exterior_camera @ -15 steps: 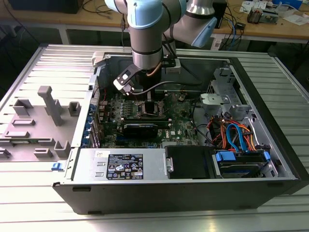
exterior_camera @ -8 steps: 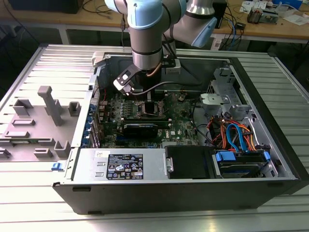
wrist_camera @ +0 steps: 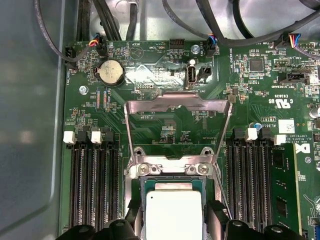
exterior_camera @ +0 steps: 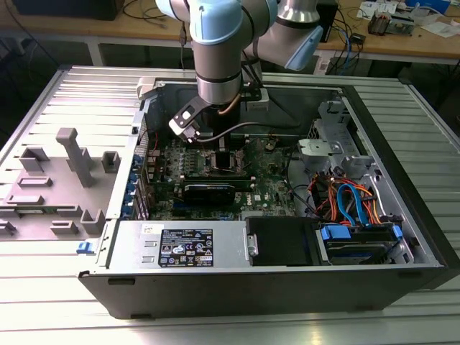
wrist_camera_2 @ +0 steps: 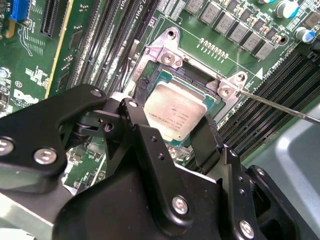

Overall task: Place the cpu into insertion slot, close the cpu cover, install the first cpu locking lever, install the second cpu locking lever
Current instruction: 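Place the cpu into insertion slot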

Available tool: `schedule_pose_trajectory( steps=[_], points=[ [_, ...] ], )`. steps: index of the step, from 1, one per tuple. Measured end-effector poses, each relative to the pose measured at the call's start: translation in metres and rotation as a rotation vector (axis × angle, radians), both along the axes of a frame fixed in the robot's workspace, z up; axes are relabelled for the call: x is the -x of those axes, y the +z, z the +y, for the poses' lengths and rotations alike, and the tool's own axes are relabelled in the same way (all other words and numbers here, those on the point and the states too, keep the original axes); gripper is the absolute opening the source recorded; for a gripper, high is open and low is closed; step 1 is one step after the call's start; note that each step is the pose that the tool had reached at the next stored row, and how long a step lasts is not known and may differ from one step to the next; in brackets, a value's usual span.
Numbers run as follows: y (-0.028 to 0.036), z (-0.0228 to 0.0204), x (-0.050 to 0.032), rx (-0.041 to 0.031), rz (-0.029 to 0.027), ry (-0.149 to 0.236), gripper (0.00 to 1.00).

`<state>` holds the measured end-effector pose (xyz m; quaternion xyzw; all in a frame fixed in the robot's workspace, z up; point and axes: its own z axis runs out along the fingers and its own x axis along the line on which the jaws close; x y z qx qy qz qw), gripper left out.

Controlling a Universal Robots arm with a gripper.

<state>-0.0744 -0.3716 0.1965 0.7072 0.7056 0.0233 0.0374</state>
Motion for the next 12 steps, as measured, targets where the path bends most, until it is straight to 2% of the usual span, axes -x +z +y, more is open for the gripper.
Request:
schedule_pose_trajectory(
  steps=[7,12],
  points=[
    [0.0055,-0.0001,0.0,-0.0004,0.0016,0.0,0.62],
    [0.0138,-0.0001,-0.0001,-0.0005,0.0088,0.0,0.62]
  ],
)
